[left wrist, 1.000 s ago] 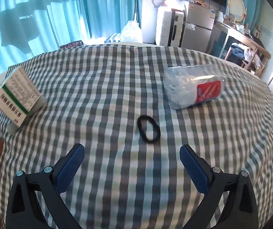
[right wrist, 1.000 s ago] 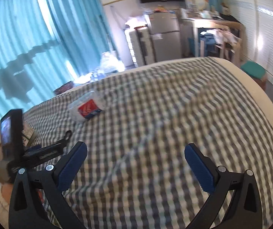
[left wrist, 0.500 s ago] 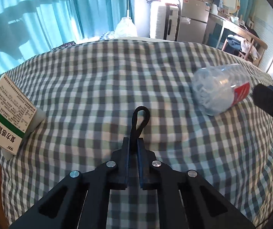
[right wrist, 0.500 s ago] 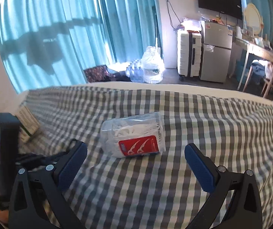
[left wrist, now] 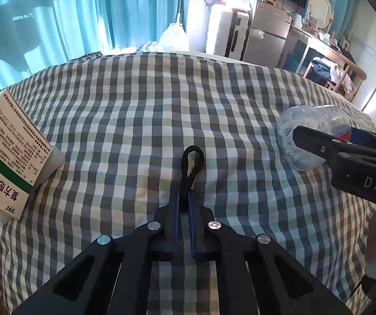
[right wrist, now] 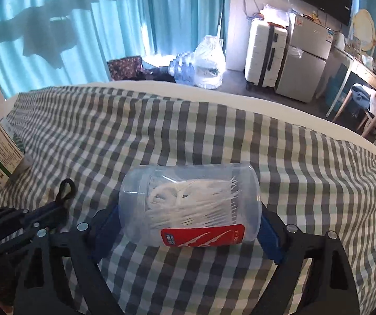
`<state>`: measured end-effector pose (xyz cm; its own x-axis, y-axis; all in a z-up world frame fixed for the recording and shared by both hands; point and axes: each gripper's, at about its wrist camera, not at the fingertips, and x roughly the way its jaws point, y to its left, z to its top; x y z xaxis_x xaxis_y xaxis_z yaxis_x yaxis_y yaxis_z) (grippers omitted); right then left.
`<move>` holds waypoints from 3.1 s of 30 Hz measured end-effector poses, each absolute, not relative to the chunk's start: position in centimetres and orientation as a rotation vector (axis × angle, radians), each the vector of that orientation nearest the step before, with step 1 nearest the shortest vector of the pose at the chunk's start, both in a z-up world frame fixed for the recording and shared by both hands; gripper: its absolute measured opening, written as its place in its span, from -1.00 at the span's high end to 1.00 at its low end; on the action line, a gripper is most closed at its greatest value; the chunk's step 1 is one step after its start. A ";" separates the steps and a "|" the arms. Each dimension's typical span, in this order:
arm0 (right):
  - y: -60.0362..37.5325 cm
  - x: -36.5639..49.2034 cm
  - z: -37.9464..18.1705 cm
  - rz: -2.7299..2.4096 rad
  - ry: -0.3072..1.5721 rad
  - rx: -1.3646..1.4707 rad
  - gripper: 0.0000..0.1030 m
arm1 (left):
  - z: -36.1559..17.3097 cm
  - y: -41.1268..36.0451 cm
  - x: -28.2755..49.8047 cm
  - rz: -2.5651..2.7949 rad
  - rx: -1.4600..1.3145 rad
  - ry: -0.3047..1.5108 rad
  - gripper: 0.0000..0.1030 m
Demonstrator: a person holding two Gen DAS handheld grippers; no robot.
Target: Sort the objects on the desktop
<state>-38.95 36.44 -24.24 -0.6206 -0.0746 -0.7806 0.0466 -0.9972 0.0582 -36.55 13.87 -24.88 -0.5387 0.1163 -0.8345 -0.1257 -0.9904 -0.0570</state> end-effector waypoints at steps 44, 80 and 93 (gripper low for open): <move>22.4 -6.8 -8.8 -2.767 -0.057 1.122 -0.71 | -2.3 2.2 -10.5 2.786 -1.102 -0.110 0.87; 22.8 -6.2 -27.9 -2.159 0.269 2.122 -0.99 | -10.6 2.1 -10.4 2.638 -1.298 -0.134 0.87; 24.7 -6.2 -25.6 -2.262 0.099 1.998 0.21 | -10.8 2.0 -10.7 2.643 -1.313 -0.138 0.87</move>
